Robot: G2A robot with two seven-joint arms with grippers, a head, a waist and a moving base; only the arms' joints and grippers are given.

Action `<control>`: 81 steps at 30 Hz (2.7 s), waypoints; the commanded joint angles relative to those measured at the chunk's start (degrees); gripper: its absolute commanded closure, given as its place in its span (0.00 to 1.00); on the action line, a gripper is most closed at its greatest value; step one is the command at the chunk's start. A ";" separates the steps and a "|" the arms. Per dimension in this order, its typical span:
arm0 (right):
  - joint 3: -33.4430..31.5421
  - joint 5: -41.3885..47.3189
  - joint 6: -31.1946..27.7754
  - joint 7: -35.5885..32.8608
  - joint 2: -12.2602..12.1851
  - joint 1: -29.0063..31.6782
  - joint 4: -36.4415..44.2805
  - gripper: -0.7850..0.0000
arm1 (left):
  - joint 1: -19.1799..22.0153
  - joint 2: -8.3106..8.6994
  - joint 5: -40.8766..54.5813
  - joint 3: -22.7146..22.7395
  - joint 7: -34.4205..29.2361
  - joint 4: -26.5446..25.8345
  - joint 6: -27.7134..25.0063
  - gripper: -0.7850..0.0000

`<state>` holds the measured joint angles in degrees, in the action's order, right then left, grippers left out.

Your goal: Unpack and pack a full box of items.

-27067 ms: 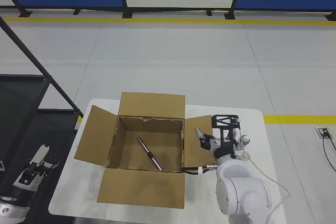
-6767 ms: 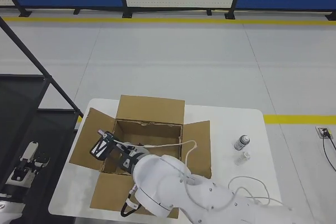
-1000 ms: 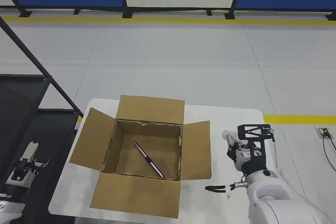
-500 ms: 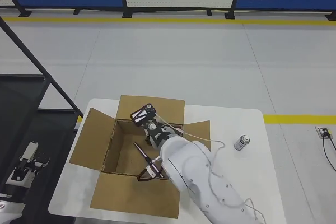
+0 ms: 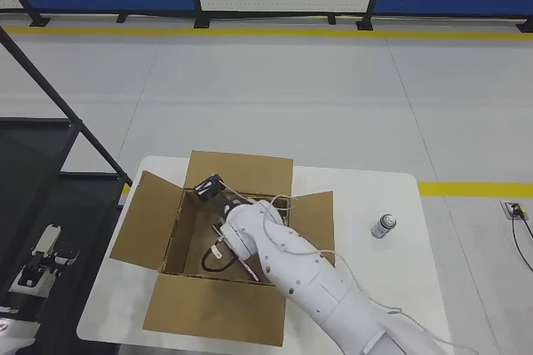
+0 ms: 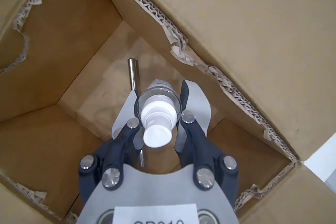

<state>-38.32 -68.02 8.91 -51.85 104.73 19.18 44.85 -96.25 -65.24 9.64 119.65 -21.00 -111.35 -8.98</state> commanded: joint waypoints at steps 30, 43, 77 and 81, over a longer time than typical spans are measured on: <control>-7.12 -12.60 -0.05 -9.50 -2.72 9.33 21.00 0.12 | 0.00 0.00 0.00 0.00 0.00 0.00 0.00 0.00; -27.40 -33.41 -1.07 -17.71 -9.26 32.61 62.68 0.15 | 0.00 0.00 0.00 0.00 0.00 0.00 0.00 0.00; -58.97 -33.01 -0.96 -14.38 -12.90 20.69 24.06 0.32 | 0.00 0.00 0.00 0.00 0.00 0.00 0.00 0.00; -60.07 -31.01 -1.16 -12.59 -13.25 20.37 22.59 0.41 | 0.00 0.00 0.00 0.00 0.00 0.00 0.00 0.00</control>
<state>-98.17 -99.85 7.96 -64.78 91.55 39.58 67.68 -96.25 -65.24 9.64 119.65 -21.00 -111.35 -8.98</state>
